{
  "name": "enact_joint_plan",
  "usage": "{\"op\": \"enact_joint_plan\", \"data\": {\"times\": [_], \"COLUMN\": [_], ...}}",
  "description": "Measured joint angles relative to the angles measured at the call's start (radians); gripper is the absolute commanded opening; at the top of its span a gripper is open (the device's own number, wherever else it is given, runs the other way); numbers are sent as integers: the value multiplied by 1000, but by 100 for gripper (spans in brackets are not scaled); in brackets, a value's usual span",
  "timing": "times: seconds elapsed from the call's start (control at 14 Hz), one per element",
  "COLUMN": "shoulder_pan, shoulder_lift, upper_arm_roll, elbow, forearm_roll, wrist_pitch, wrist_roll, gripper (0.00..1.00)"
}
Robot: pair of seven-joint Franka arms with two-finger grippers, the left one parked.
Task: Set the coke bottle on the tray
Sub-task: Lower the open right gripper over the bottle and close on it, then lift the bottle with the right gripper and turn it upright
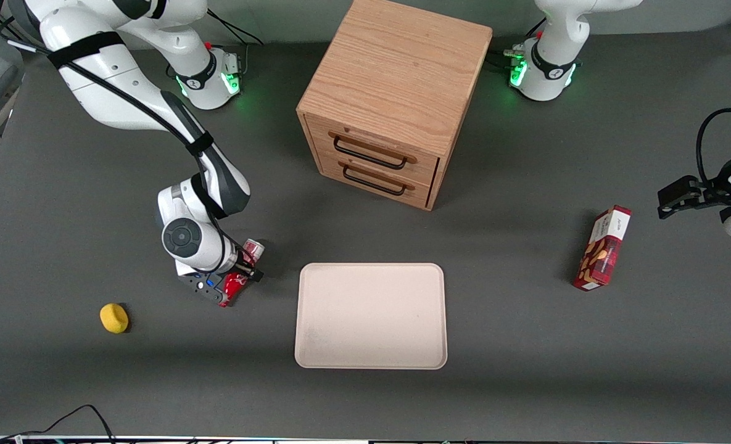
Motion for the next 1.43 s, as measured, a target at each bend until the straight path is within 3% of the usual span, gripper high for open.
{"op": "enact_joint_plan", "data": {"times": [0.07,0.57,0.79,1.07,1.43], "shoulder_pan": [0,-5,-16,-26,-48], "shoulder_lift": [0,-21,-140,-332,-369], "upper_arm_roll": [0,-1,4,7,7], "elbow": [0,9,32,133,400], "forearm_roll": [-1,-7,2,87,124], "wrist_pitch": [1,-57,-210,-529,-832], "wrist_roll": [1,-3,-50,-174,-303], "gripper": [0,0,0,0,0]}}
